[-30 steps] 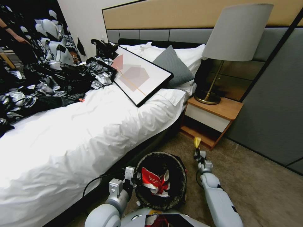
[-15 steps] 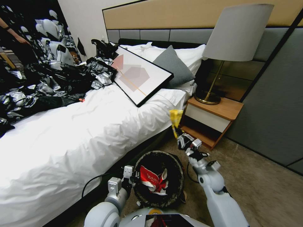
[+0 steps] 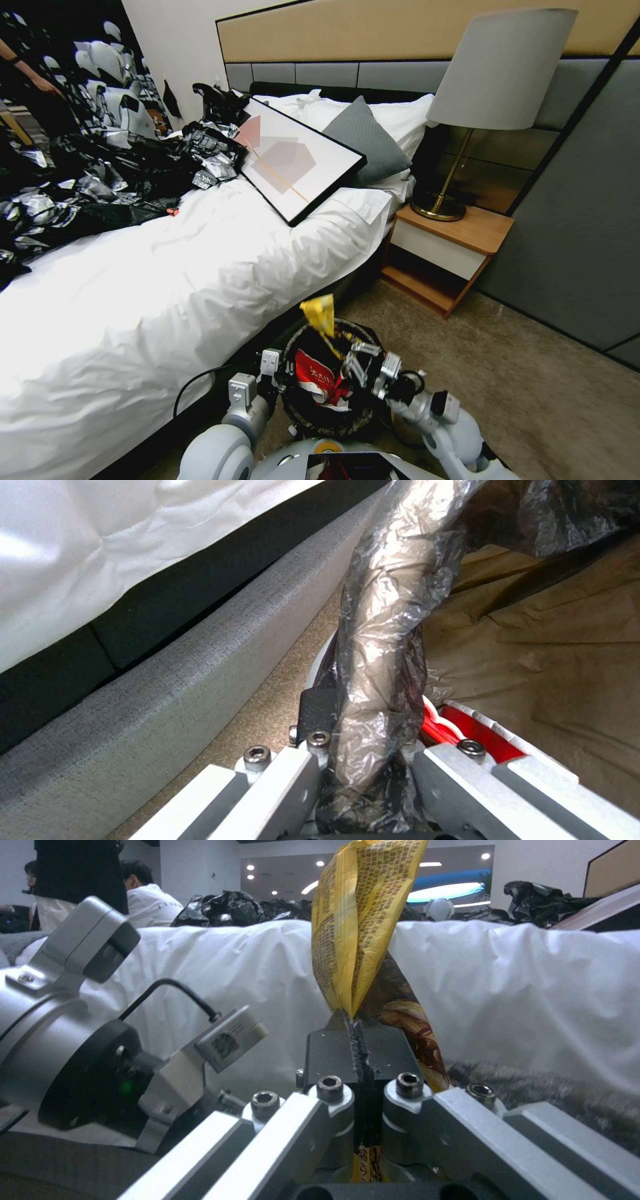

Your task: Pick up the trash bin, then pick up the garbage from the floor and place it into the trash bin.

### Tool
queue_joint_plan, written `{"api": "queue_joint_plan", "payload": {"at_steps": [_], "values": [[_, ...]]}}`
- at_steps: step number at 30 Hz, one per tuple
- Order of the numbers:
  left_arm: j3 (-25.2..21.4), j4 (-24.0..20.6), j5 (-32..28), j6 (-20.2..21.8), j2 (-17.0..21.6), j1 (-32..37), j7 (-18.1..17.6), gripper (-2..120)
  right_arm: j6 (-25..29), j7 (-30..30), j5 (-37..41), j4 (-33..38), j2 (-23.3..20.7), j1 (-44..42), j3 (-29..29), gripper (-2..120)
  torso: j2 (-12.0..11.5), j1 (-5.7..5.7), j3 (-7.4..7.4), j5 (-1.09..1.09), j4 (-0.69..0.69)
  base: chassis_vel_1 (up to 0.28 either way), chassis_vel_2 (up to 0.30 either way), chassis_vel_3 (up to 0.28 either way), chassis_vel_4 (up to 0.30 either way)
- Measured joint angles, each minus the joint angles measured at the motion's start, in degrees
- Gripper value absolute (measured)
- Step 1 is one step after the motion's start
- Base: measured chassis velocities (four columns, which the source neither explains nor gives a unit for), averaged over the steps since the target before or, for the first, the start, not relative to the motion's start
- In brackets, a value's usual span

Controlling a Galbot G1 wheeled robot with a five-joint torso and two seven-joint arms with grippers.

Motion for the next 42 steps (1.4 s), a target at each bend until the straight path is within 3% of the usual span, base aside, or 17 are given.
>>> {"api": "queue_joint_plan", "payload": {"at_steps": [14,20,29,39,42], "values": [[-0.35,-0.1,-0.42,0.03,0.14,-0.08,0.01,0,2.89,-0.66,-1.9,-6.66,0.74,-0.89,0.71,1,0.0,0.0,0.0,0.0,0.0,0.0,0.0,0.0,0.0],[-0.43,-0.41,-0.4,0.04,0.21,0.18,0.01,0,2.75,-0.32,-2.09,-6.96,0.62,-0.72,0.74,25,0.0,0.0,0.0,0.0,0.0,0.0,0.0,0.0,0.0],[-0.35,-0.52,-0.34,0.04,0.22,0.14,0.01,0,2.57,-0.05,-2.04,-6.87,0.55,-0.52,0.87,52,0.0,0.0,0.0,0.0,0.0,0.0,0.0,0.0,0.0],[-0.56,-0.48,-0.43,0.05,0.29,0.25,0.01,0,2.15,0.16,-2.49,-6.8,1.09,0.52,0.69,93,0.0,0.0,0.0,0.0,0.0,0.0,0.0,0.0,0.0],[-0.54,-0.44,-0.43,0.06,0.24,0.25,0.02,0,2.12,0.17,-2.49,-6.72,1.09,0.57,0.7,99,0.0,0.0,0.0,0.0,0.0,0.0,0.0,0.0,0.0]]}}
